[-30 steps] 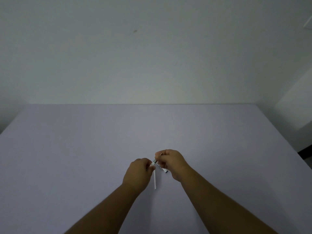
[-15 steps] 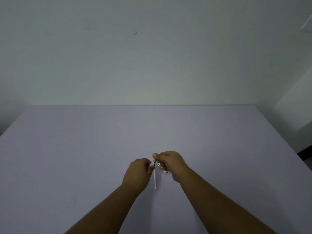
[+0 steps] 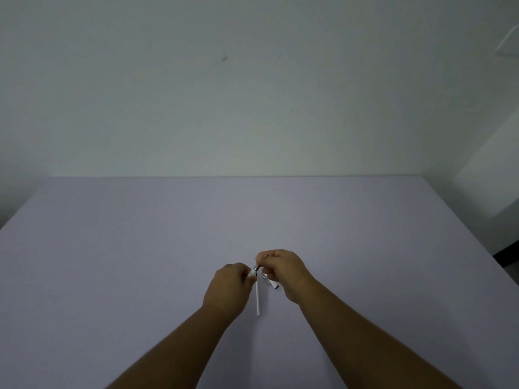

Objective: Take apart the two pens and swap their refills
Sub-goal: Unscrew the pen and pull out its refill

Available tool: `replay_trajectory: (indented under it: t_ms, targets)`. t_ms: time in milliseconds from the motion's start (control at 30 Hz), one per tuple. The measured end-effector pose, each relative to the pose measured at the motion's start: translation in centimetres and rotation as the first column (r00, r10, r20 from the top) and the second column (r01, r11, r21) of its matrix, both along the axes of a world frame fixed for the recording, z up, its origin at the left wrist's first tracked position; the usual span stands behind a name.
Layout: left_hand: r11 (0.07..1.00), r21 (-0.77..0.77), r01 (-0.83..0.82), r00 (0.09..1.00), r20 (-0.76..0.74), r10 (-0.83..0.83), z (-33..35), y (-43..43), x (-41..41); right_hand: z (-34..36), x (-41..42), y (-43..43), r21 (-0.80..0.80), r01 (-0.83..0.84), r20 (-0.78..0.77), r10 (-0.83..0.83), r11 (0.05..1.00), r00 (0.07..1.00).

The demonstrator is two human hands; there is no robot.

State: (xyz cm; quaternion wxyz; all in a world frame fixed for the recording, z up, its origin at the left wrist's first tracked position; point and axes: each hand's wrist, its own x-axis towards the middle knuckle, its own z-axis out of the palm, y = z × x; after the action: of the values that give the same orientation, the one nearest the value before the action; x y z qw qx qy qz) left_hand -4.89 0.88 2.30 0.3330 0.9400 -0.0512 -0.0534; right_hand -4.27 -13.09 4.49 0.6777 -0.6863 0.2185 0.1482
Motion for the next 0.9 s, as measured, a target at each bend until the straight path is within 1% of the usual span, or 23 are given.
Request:
replay_trajectory:
  t_ms: [100, 200, 300, 400, 433, 500, 567, 733, 833, 900]
  targets:
    - [1.0, -0.009, 0.004, 1.0, 0.007, -0.004, 0.1, 0.0, -0.1, -0.1, -0.2, 0.1, -0.053, -0.012, 0.002, 0.012, 0.999, 1.0]
    - [1.0, -0.008, 0.006, 1.0, 0.003, -0.006, 0.2, 0.0, -0.1, -0.2, -0.1, 0.1, 0.006, -0.002, 0.023, 0.002, 1.0, 1.0]
    - [1.0, -0.017, 0.003, 1.0, -0.002, -0.003, 0.3, 0.0, -0.1, 0.0, -0.2, 0.0, 0.041, -0.009, -0.001, 0.009, 0.999, 1.0]
    - [1.0, -0.021, 0.011, 1.0, -0.003, -0.011, 0.4, -0.1, -0.1, -0.2, -0.3, 0.0, -0.017, -0.02, -0.001, 0.02, 1.0, 1.0]
    - [1.0, -0.023, 0.012, 1.0, -0.002, -0.012, 0.5, -0.1, -0.1, -0.2, -0.2, 0.0, -0.01, -0.001, 0.017, 0.001, 1.0, 1.0]
    - [0.999, -0.033, 0.007, 1.0, -0.001, -0.007, 0.7, -0.1, 0.0, -0.1, 0.1, -0.1, 0.058, 0.058, 0.054, -0.061, 0.997, 0.997]
    - [0.999, -0.041, 0.007, 1.0, -0.003, -0.007, 0.7, -0.1, 0.0, 0.1, 0.3, -0.4, 0.109, 0.075, 0.075, -0.083, 0.991, 0.994]
    - [0.994, -0.107, 0.037, 0.998, -0.041, -0.041, 1.0, -0.1, -0.2, 0.2, 0.6, -0.7, 0.089, 0.064, 0.093, -0.072, 0.994, 0.993]
    - [0.99, -0.131, 0.044, 0.996, -0.065, -0.053, 0.9, -0.1, -0.1, -0.1, 0.8, -0.5, 0.069, 0.101, 0.088, -0.107, 0.992, 0.99]
    - [0.988, -0.149, 0.036, 0.996, -0.076, -0.048, 0.7, 0.0, 0.0, -0.1, 1.4, -0.6, 0.06, 0.161, 0.103, -0.166, 0.985, 0.981]
